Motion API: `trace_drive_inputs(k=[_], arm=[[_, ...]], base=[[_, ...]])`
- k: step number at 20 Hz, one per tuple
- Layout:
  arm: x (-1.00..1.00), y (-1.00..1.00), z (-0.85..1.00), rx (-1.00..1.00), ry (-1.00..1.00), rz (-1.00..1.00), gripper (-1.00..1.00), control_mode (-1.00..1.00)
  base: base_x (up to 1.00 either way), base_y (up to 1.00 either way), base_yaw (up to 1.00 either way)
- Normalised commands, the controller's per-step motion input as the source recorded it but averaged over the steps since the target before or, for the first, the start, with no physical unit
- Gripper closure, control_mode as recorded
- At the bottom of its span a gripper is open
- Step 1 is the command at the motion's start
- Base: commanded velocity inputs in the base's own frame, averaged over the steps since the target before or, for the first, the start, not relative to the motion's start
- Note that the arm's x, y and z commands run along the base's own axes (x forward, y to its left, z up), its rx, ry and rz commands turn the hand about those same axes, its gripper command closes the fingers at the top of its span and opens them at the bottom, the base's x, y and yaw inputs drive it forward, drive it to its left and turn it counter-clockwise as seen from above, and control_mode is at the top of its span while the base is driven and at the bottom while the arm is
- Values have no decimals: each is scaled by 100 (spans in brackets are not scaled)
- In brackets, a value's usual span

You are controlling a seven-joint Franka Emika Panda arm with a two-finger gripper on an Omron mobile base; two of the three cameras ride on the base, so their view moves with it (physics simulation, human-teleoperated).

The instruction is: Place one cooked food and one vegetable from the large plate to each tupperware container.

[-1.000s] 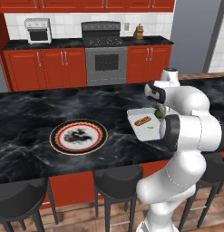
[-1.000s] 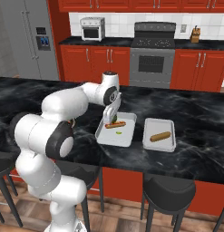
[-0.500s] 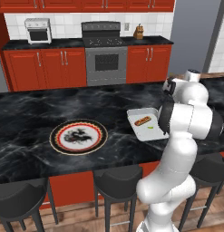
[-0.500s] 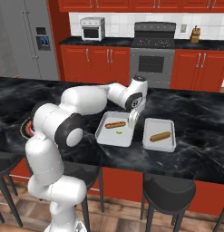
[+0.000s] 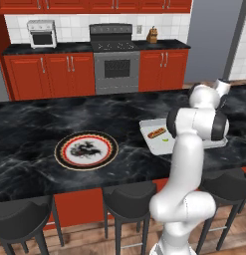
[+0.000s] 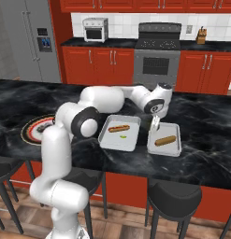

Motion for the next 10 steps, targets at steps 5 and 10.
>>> trace_drive_inputs(k=[5,10], arm=[[22,0,-44,0,-1,-2,100,-100],[19,0,-47,0,-1,-5,100,-100]], base=[[0,0,0],[0,0,0]])
